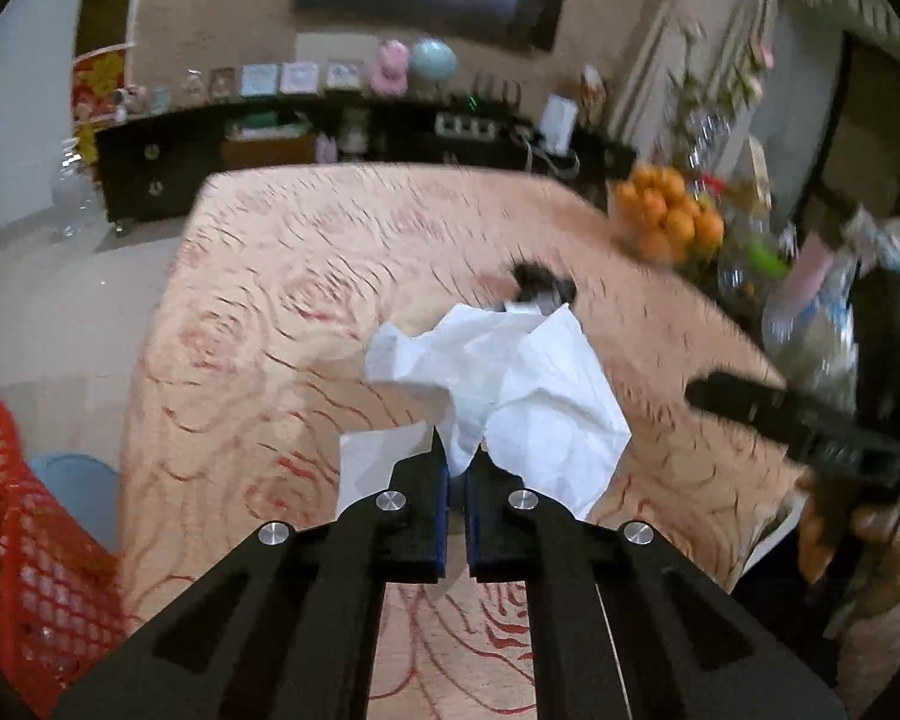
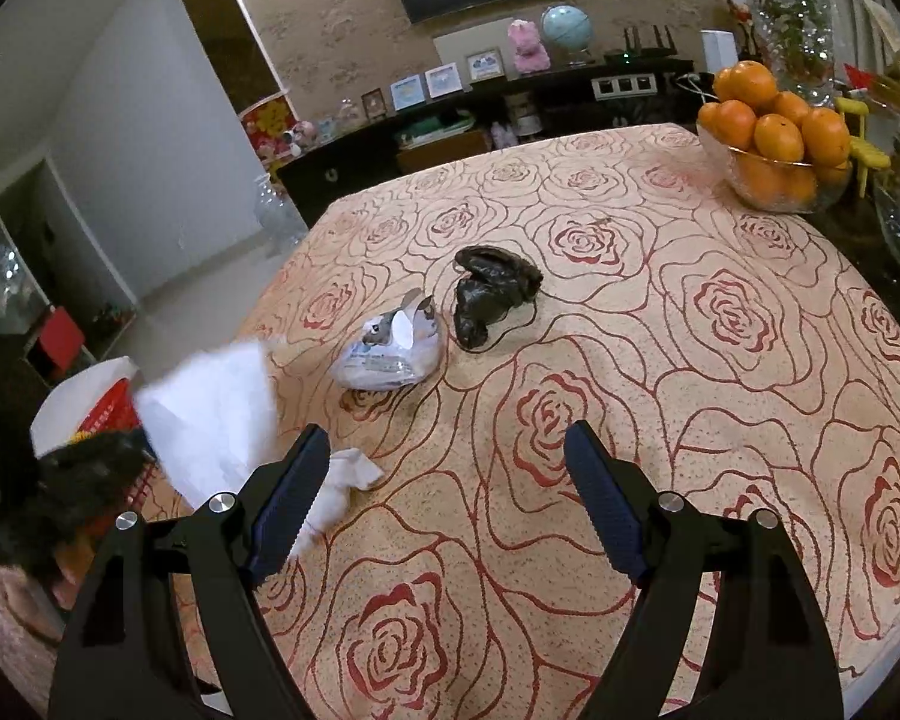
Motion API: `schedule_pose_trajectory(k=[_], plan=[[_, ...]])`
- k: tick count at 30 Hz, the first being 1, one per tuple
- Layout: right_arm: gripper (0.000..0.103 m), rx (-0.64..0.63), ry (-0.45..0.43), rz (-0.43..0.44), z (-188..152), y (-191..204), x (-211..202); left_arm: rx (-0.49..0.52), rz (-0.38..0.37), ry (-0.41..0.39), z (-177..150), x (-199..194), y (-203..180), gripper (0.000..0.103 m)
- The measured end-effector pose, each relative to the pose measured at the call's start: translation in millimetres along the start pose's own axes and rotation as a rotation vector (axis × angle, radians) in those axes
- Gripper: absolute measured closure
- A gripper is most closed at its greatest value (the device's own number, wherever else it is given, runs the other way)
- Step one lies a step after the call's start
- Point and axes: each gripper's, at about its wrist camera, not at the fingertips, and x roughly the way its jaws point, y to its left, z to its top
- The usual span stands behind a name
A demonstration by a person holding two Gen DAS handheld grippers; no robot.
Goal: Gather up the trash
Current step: 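Close the right tool on the white tissue while the left tool grasps another tissue, then carry both tissues to the red wastebasket and open both tools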
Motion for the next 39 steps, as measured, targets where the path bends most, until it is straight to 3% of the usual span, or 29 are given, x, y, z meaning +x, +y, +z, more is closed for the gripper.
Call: schedule_pose_trajectory(k=[7, 20, 22, 24, 28, 39], plan=[[0.025, -0.075, 0.024, 0.018, -3.1, 20.5, 11.9, -0.093, 0.054, -0.074, 7.5, -30.0, 31.4, 0.099], [0.025, -0.271, 0.150, -0.008, -26.1, 74.8, 62.8, -0.098, 0.122, -0.120, 3.5, -51.1, 40.8, 0.099], [0.030, -0.289, 0.165, -0.015, -30.0, 79.5, 69.1, -0.094, 0.134, -0.124, 3.4, -52.1, 40.9, 0.099], [0.046, -0.315, 0.191, -0.018, -34.2, 83.7, 75.6, -0.092, 0.141, -0.126, 2.1, -54.0, 43.1, 0.099], [0.064, -0.342, 0.194, -0.037, -36.0, 87.1, 76.8, -0.092, 0.155, -0.134, 0.6, -58.1, 46.2, 0.099], [0.068, -0.283, 0.119, -0.030, -23.4, 78.3, 60.0, -0.112, 0.183, -0.160, -1.0, -69.6, 57.4, 0.099]])
